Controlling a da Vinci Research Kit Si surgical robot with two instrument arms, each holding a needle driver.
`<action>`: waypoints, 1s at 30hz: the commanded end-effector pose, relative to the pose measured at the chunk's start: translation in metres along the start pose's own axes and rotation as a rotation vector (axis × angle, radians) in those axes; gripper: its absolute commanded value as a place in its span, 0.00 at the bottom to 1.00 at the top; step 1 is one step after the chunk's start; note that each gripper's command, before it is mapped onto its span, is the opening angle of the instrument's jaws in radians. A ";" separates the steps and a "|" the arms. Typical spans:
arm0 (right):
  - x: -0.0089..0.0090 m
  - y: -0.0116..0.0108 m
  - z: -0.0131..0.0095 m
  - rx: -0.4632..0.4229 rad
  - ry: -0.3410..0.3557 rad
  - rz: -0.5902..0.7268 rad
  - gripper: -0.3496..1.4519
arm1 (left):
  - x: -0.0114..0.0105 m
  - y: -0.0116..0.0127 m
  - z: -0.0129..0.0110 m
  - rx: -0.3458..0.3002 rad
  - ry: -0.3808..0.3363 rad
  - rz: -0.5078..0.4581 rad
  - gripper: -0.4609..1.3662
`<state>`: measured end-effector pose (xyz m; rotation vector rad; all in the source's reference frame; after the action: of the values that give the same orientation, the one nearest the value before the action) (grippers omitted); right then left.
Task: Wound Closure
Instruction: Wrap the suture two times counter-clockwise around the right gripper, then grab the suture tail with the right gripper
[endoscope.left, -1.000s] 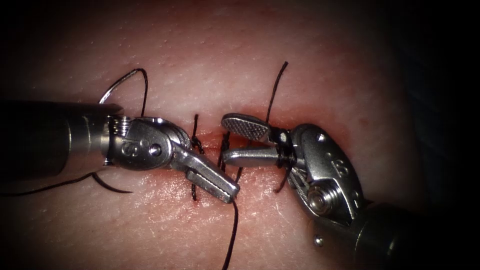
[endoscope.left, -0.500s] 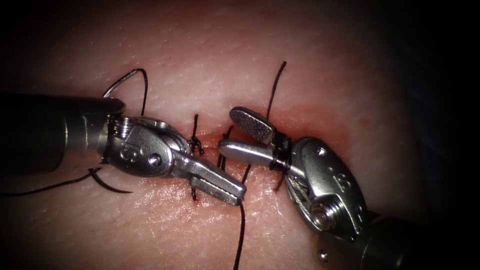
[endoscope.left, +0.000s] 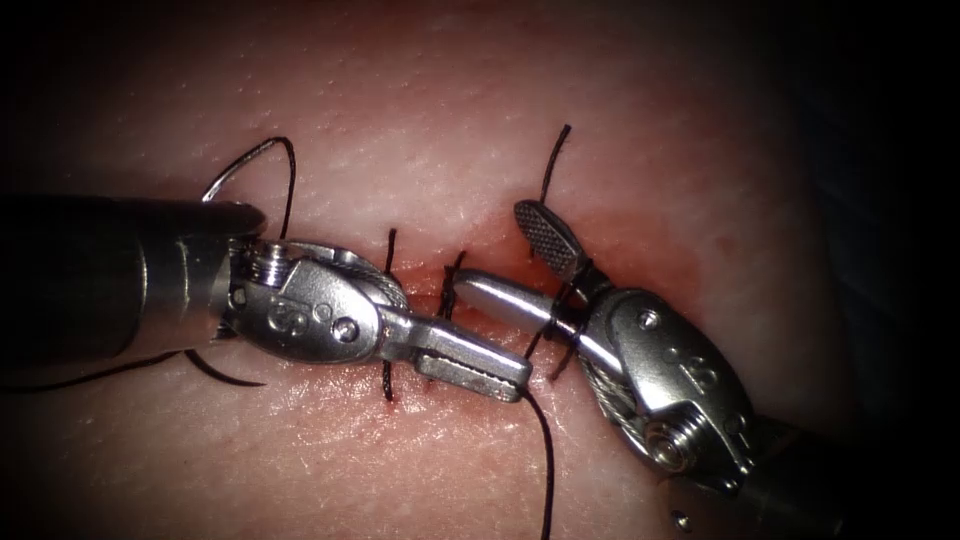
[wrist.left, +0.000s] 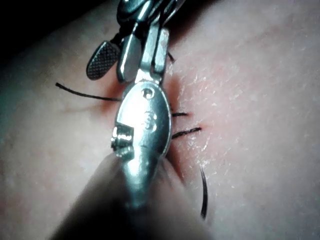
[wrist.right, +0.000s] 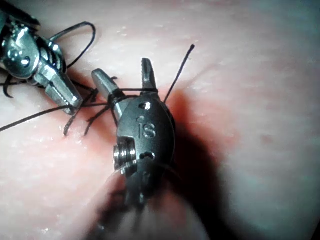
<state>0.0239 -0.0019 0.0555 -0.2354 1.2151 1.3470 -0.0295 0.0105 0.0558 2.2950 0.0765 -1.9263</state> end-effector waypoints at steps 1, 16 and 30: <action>-0.0002 0.0003 0.0002 -0.006 0.001 0.001 0.87 | -0.0004 0.0000 0.0000 -0.004 -0.003 0.001 0.06; -0.0008 0.0031 0.0006 -0.077 -0.023 0.049 0.86 | -0.0039 -0.0010 0.0003 0.017 -0.055 0.013 0.06; -0.0015 0.0046 0.0026 -0.140 -0.079 0.142 0.87 | -0.0045 -0.0019 0.0004 0.023 -0.057 0.005 0.06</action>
<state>0.0219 0.0007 0.0602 -0.1952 1.0815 1.5564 -0.0310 0.0127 0.0600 2.2560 0.0348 -2.0040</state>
